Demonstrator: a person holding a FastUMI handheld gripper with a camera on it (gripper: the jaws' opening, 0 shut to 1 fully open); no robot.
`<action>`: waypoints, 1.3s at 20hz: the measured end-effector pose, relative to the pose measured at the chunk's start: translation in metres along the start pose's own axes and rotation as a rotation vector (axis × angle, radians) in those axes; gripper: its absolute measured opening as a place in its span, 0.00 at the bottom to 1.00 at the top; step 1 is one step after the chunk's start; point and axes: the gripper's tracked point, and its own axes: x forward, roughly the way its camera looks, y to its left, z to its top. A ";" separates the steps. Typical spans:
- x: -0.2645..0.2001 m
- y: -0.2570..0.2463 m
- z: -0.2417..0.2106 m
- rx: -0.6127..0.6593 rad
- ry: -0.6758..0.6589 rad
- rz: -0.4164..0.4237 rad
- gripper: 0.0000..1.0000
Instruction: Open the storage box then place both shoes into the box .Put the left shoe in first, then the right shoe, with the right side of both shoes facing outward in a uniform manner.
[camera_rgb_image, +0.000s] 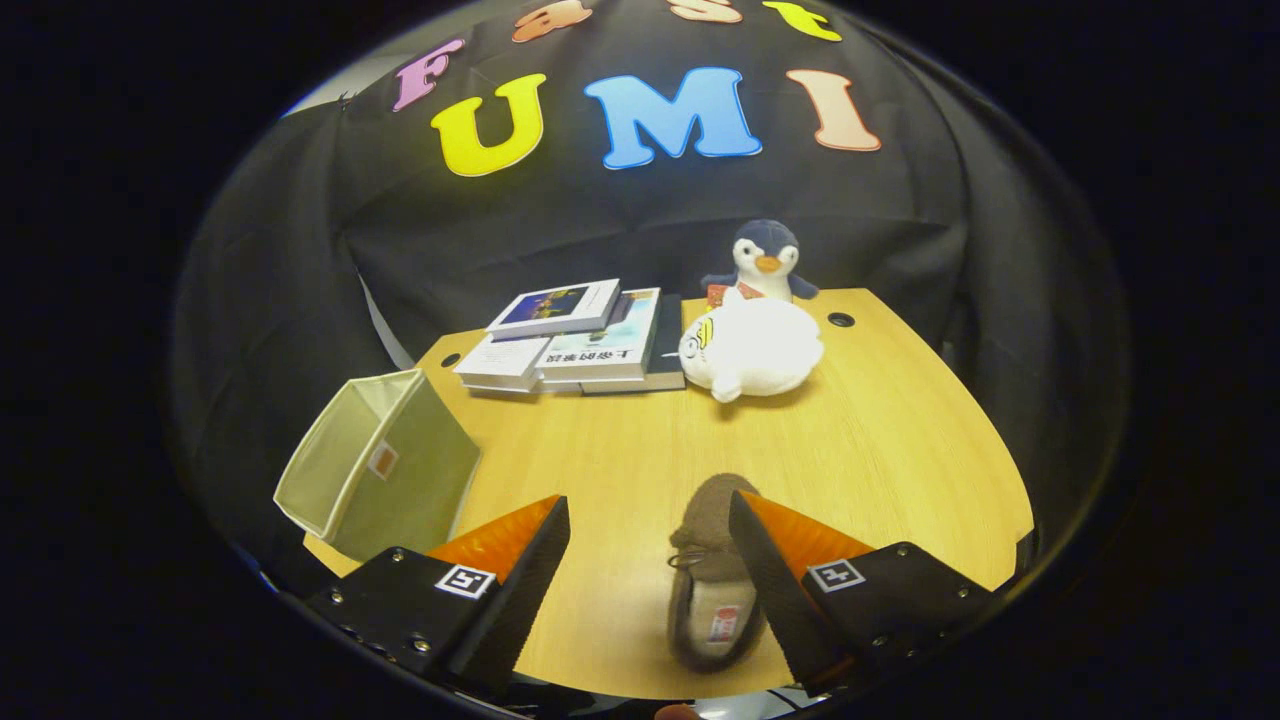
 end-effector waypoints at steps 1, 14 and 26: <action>0.001 -0.009 -0.005 -0.006 0.002 -0.009 0.98; 0.024 -0.084 -0.078 -0.055 0.127 -0.100 0.98; 0.052 -0.103 -0.115 0.001 0.237 -0.113 0.98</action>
